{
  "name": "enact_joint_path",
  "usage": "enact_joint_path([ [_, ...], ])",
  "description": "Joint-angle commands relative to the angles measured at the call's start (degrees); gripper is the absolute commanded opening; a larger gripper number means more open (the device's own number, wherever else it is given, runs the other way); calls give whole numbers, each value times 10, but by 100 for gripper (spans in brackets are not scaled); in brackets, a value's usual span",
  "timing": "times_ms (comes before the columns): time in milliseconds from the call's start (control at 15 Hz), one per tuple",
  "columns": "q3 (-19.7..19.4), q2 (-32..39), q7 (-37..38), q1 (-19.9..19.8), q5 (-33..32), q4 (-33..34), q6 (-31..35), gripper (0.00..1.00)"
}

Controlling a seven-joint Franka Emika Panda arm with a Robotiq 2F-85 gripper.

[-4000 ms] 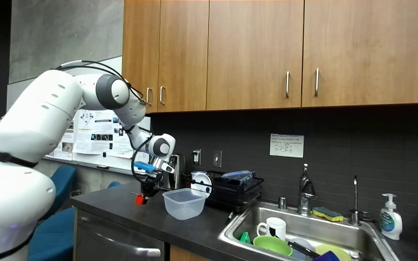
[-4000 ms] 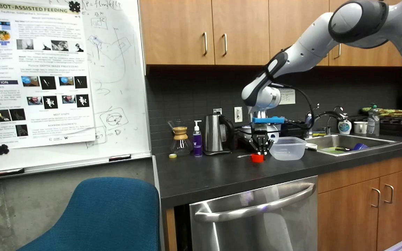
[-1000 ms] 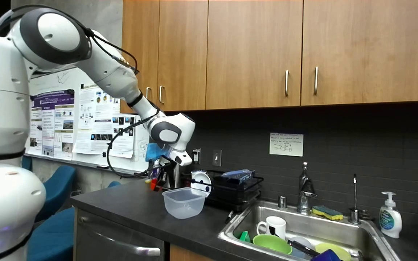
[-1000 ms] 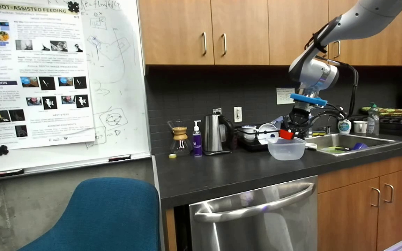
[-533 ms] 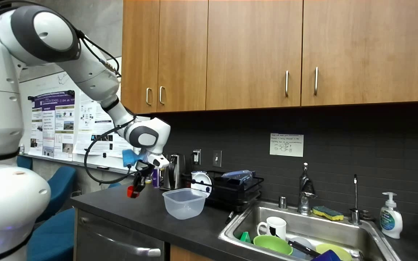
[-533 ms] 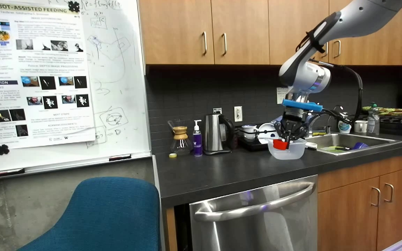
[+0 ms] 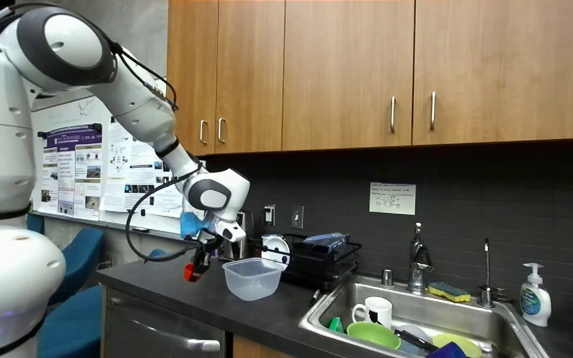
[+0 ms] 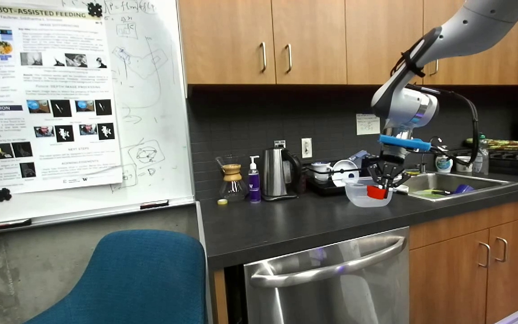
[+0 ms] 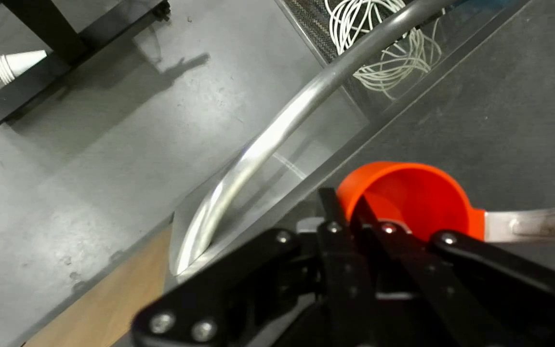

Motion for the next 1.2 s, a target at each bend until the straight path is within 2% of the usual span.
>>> enact_joint_path([
  [0,-25,-47,-10,-25,6,-13,-28,2],
  [267,-51,-90,-7,-53,-8,-13,-66,2],
  [667,-69,-130,1,-81,-32,-2,-132,2],
  [933,-81,-150,-12,-104,-79,10,-195,2],
  [1133,-85,-156,-19,-112,-88,8,-205,2],
])
